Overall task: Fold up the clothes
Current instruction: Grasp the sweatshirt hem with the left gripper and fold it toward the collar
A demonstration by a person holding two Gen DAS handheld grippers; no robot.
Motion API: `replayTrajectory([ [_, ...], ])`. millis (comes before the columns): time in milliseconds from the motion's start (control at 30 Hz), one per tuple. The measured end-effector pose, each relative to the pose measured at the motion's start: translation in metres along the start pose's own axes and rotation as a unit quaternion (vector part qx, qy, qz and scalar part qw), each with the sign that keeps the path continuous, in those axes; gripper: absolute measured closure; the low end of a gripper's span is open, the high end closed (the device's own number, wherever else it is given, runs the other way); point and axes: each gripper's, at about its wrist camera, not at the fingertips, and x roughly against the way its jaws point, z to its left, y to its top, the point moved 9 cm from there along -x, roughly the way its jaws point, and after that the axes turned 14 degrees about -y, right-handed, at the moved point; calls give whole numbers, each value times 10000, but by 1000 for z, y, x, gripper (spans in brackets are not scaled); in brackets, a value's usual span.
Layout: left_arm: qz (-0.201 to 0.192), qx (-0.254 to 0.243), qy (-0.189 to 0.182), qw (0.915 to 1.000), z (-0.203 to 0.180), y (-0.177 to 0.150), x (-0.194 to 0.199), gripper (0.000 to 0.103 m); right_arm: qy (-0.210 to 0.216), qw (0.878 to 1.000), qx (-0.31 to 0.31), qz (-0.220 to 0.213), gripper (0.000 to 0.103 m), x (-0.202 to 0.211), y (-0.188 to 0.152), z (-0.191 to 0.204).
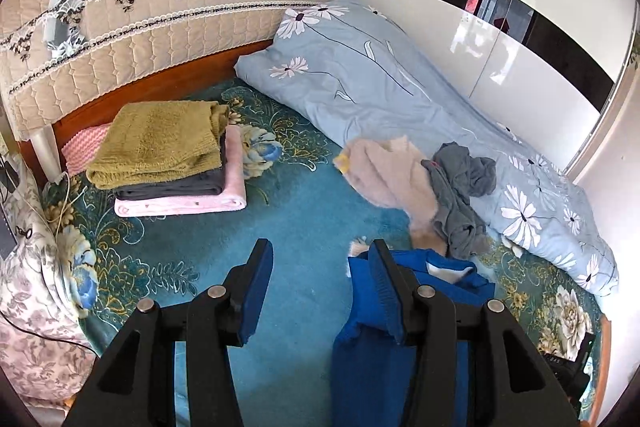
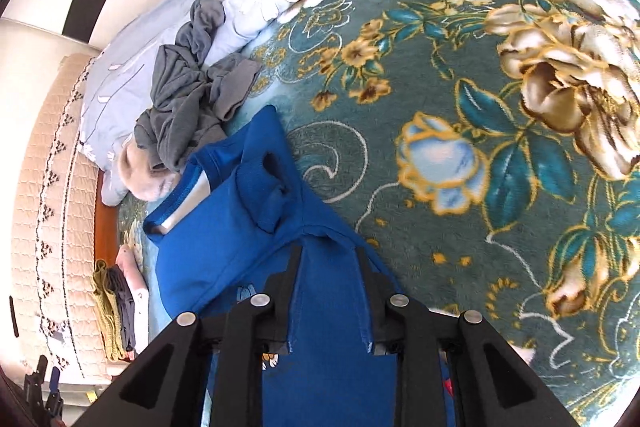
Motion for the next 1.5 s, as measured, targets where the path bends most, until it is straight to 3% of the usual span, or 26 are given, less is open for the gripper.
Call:
replayTrajectory([
  [133, 287, 416, 2, 9987, 4, -29, -11, 52, -41, 9996, 229, 133, 77, 1, -10, 1],
  [467, 1410, 493, -52, 9888, -19, -124, -70, 52, -193, 9945, 968, 341, 77, 2, -26, 15],
  [567, 1939, 590, -174, 9791, -22, -155, -92, 52, -317, 9924, 1092, 473, 72, 0, -33, 2],
  [667, 2469, 740, -140, 9661, -16, -188, -115, 52, -399, 9898, 1206, 644, 61, -5, -42, -16],
  [733, 2876, 1018, 23, 9523, -5, -210, -126, 52, -456, 9886, 1244, 714, 55, -9, -47, -28],
  [833, 3229, 1568, -95, 9333, 3, -233, -137, 52, -565, 9880, 1161, 842, 52, -17, -52, -48],
  [967, 3404, 2011, 186, 9183, 21, -256, -149, 52, -547, 9883, 929, 1083, 51, -29, -62, -64],
  [1100, 3456, 2300, 414, 9088, 35, -266, -159, 52, -595, 9849, 963, 1308, 51, -40, -75, -70],
  [1200, 3463, 2336, 465, 9074, 38, -270, -165, 52, -563, 9833, 992, 1417, 50, -44, -86, -72],
  [1433, 3374, 2223, 335, 9141, 34, -270, -172, 52, -503, 9785, 1126, 1653, 51, -47, -106, -68],
  [1467, 3386, 2216, 310, 9139, 32, -271, -172, 52, -529, 9784, 1135, 1646, 54, -47, -107, -67],
  [1500, 3389, 2201, 281, 9143, 30, -271, -171, 52, -568, 9786, 1121, 1630, 66, -47, -107, -66],
])
